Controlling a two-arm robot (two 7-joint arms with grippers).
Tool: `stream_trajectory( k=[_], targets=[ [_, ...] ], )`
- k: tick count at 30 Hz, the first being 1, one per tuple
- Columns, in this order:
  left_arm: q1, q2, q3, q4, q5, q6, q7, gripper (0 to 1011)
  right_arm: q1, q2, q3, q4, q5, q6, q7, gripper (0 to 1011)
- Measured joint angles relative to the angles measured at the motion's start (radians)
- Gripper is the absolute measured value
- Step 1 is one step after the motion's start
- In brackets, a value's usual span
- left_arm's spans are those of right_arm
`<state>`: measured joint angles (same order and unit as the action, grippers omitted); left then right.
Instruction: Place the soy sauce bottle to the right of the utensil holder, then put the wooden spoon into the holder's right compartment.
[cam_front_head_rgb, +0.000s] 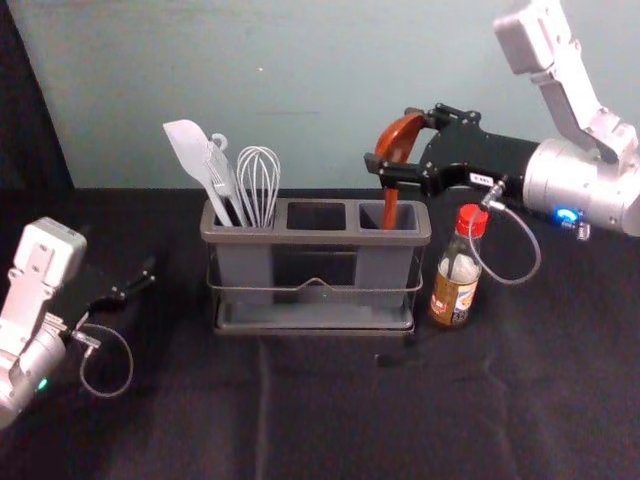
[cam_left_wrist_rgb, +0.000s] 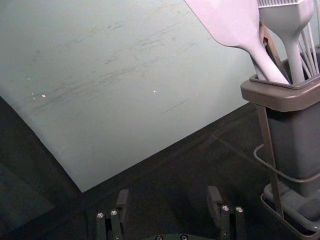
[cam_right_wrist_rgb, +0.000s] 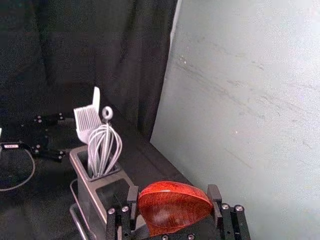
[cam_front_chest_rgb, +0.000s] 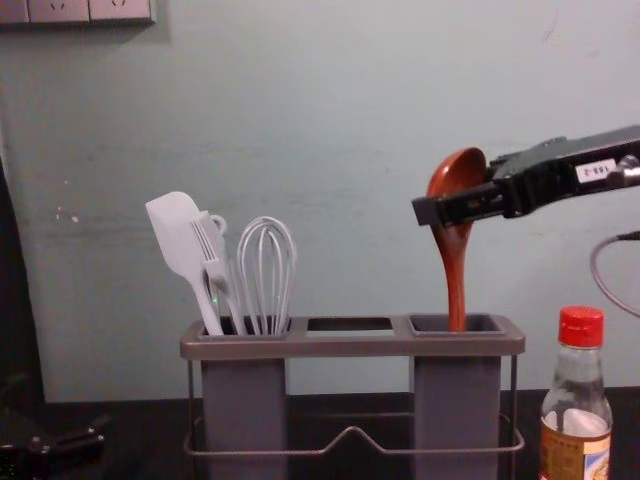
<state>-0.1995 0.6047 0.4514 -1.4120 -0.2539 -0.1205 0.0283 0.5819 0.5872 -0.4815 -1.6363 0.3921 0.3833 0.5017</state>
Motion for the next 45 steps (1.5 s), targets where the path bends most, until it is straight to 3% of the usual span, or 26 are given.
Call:
stream_trajectory(
  k=[24, 38, 45],
  targets=[
    [0.000, 0.000, 0.000, 0.000, 0.000, 0.000, 0.000, 1012, 0.001, -0.030, -0.031, 0.075, -0.011, 0.002, 0.011, 854],
    [0.000, 0.000, 0.000, 0.000, 0.000, 0.000, 0.000, 1011, 0.000, -0.033, -0.034, 0.082, -0.011, 0.007, 0.012, 853],
    [0.000, 0.000, 0.000, 0.000, 0.000, 0.000, 0.000, 1011, 0.000, -0.032, -0.034, 0.081, -0.011, 0.007, 0.013, 995]
  ],
)
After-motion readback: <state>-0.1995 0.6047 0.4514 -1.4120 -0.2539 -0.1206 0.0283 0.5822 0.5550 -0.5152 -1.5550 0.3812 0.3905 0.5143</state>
